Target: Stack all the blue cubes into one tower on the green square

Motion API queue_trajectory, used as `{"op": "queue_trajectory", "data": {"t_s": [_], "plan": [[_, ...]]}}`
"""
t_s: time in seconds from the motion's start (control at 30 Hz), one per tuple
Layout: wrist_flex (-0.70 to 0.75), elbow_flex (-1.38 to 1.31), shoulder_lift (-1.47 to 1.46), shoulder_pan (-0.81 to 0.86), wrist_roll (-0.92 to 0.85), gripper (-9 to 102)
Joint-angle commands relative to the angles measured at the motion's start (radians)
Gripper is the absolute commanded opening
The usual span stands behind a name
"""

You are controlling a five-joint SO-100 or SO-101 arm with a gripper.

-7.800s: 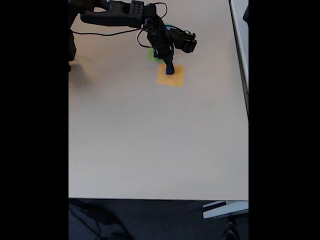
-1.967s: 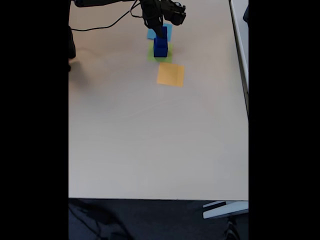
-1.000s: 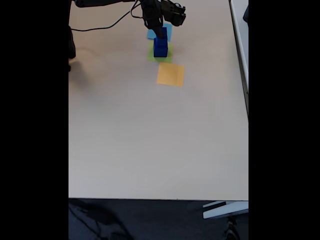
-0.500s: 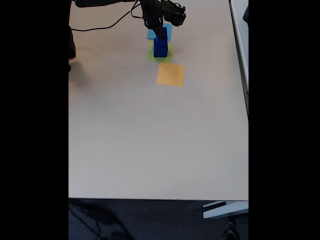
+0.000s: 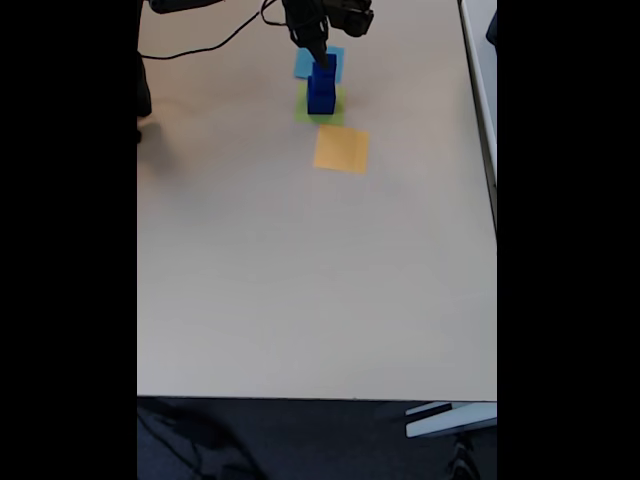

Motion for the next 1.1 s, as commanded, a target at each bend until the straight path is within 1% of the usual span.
{"op": "queue_trajectory", "data": {"t_s": [0.0, 1.0, 1.07], "plan": [[0.011, -0.043, 0.118, -0.003, -0.008, 14], [0.011, -0.064, 0.107, 0.003, 0.015, 14], [0.011, -0.063, 0.107, 0.003, 0.014, 20]]}}
